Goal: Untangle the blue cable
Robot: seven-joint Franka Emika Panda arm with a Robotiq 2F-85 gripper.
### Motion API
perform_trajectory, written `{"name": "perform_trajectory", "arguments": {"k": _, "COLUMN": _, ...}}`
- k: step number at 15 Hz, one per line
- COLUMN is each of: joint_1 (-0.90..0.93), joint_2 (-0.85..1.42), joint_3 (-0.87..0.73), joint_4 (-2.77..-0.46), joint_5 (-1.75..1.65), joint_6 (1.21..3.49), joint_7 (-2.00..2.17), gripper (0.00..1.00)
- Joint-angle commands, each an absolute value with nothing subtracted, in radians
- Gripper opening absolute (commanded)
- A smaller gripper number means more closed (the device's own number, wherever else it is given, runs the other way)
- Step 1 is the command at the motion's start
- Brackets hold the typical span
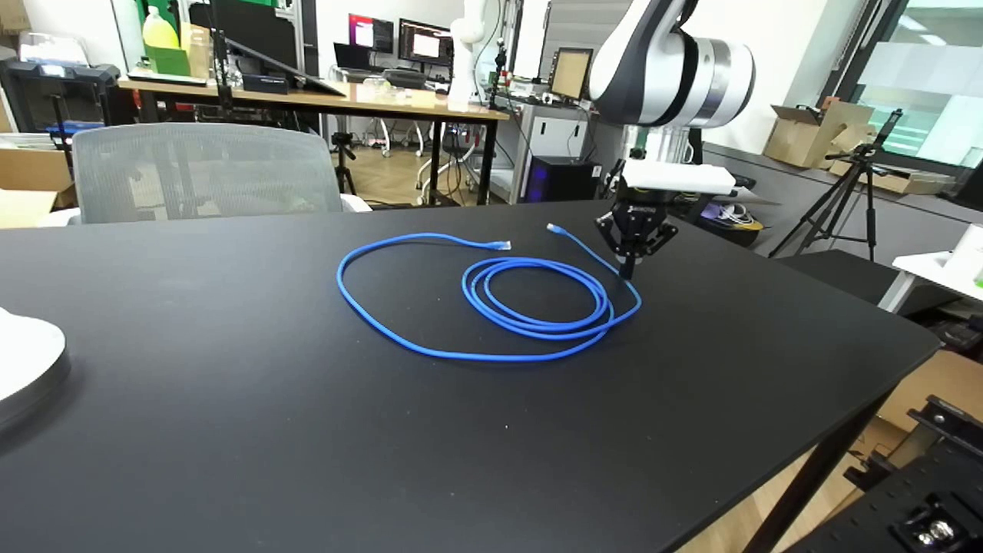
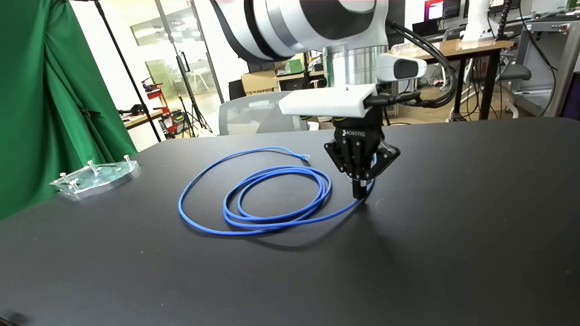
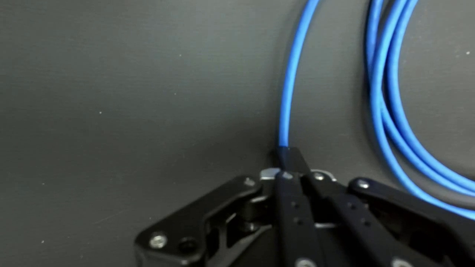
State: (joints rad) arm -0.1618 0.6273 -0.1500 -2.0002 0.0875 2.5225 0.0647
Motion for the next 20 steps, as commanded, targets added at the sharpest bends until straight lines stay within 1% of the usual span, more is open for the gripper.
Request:
{"name": "perform_trajectory", "arguments": {"k": 1, "joint_1": -0.161, "joint_2": 0.611, "joint_3": -0.150, "joint_4": -1.993, "joint_5": 0.092, "joint_6": 2.521, "joint_7": 0.096, "gripper": 0.00}}
{"name": "perform_trajectory", "arguments": {"k": 3, "joint_1": -0.164, "joint_2": 0.607, "joint_3": -0.148, "joint_4": -1.995, "joint_5": 0.096, "joint_6": 2.524, "joint_7": 0.093, "gripper": 0.00}}
{"name": "perform_trajectory", "arguments": {"k": 4, "joint_1": -0.169, "joint_2": 0.608, "joint_3": -0.144, "joint_4": -1.994, "joint_5": 0.102, "joint_6": 2.520, "joint_7": 0.089, "gripper": 0.26}}
{"name": "perform_trajectory", "arguments": {"k": 5, "joint_1": -0.168, "joint_2": 0.609, "joint_3": -0.145, "joint_4": -1.994, "joint_5": 0.106, "joint_6": 2.523, "joint_7": 0.091, "gripper": 0.26}}
{"name": "perform_trajectory", "arguments": {"k": 6, "joint_1": -0.168, "joint_2": 0.611, "joint_3": -0.145, "joint_4": -1.994, "joint_5": 0.108, "joint_6": 2.523, "joint_7": 0.092, "gripper": 0.31}}
{"name": "perform_trajectory", "arguments": {"k": 12, "joint_1": -0.172, "joint_2": 0.616, "joint_3": -0.145, "joint_4": -1.994, "joint_5": 0.112, "joint_6": 2.522, "joint_7": 0.090, "gripper": 0.73}}
{"name": "perform_trajectory", "arguments": {"k": 14, "joint_1": -0.172, "joint_2": 0.620, "joint_3": -0.146, "joint_4": -1.992, "joint_5": 0.113, "joint_6": 2.522, "joint_7": 0.093, "gripper": 0.85}}
{"name": "perform_trajectory", "arguments": {"k": 15, "joint_1": -0.172, "joint_2": 0.622, "joint_3": -0.147, "joint_4": -1.992, "joint_5": 0.112, "joint_6": 2.524, "joint_7": 0.094, "gripper": 0.93}}
{"name": "perform_trajectory", "arguments": {"k": 16, "joint_1": -0.173, "joint_2": 0.625, "joint_3": -0.148, "joint_4": -1.991, "joint_5": 0.113, "joint_6": 2.523, "joint_7": 0.095, "gripper": 0.98}}
{"name": "perform_trajectory", "arguments": {"k": 17, "joint_1": -0.172, "joint_2": 0.628, "joint_3": -0.149, "joint_4": -1.990, "joint_5": 0.112, "joint_6": 2.523, "joint_7": 0.097, "gripper": 1.00}}
{"name": "perform_trajectory", "arguments": {"k": 18, "joint_1": -0.174, "joint_2": 0.631, "joint_3": -0.148, "joint_4": -1.990, "joint_5": 0.115, "joint_6": 2.526, "joint_7": 0.098, "gripper": 0.63}}
{"name": "perform_trajectory", "arguments": {"k": 19, "joint_1": -0.173, "joint_2": 0.633, "joint_3": -0.150, "joint_4": -1.990, "joint_5": 0.114, "joint_6": 2.527, "joint_7": 0.100, "gripper": 0.67}}
{"name": "perform_trajectory", "arguments": {"k": 20, "joint_1": -0.175, "joint_2": 0.634, "joint_3": -0.149, "joint_4": -1.989, "joint_5": 0.116, "joint_6": 2.526, "joint_7": 0.099, "gripper": 0.66}}
